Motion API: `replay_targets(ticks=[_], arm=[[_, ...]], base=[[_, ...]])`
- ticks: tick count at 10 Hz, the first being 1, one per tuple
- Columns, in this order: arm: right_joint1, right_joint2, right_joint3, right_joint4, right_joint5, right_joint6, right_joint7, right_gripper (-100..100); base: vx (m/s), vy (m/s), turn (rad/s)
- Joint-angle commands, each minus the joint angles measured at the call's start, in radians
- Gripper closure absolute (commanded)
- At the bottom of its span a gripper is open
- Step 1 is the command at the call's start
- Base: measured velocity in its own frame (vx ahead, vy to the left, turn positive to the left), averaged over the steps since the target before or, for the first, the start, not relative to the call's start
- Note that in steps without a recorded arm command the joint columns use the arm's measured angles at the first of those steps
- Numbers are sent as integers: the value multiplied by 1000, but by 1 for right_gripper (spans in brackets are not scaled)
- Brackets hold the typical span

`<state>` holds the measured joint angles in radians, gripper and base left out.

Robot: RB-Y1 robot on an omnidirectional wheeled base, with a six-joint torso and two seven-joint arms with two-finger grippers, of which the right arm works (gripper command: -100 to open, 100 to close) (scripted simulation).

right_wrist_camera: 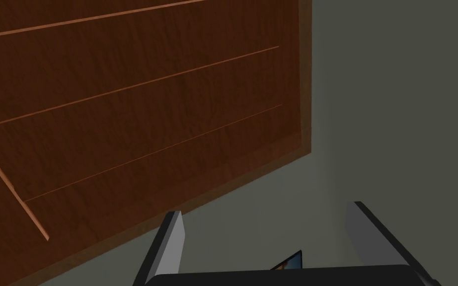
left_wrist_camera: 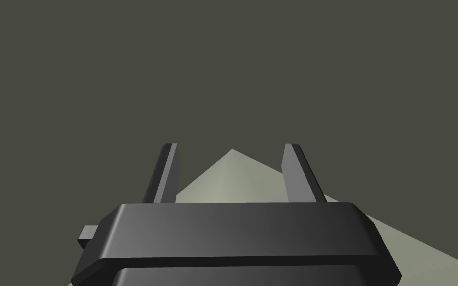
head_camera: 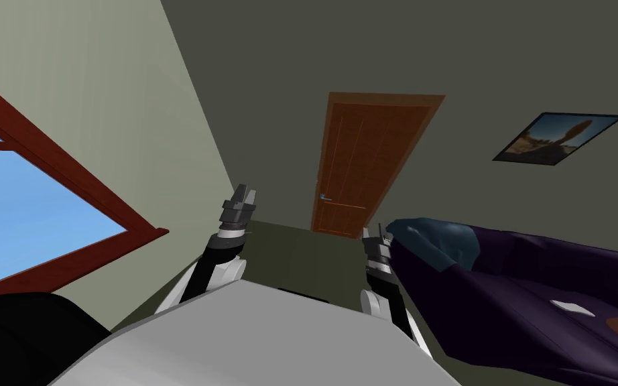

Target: Pull the door open

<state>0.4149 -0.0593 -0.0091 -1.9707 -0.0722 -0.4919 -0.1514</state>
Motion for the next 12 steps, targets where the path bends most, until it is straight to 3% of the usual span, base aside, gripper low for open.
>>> replay_targets(ticks=[1, 12], arm=[[-8, -5, 2, 34, 2, -13, 0, -100], [-70, -55, -3, 264, 5, -79, -11, -100]], base=[[107, 28, 18], [101, 37, 19]])
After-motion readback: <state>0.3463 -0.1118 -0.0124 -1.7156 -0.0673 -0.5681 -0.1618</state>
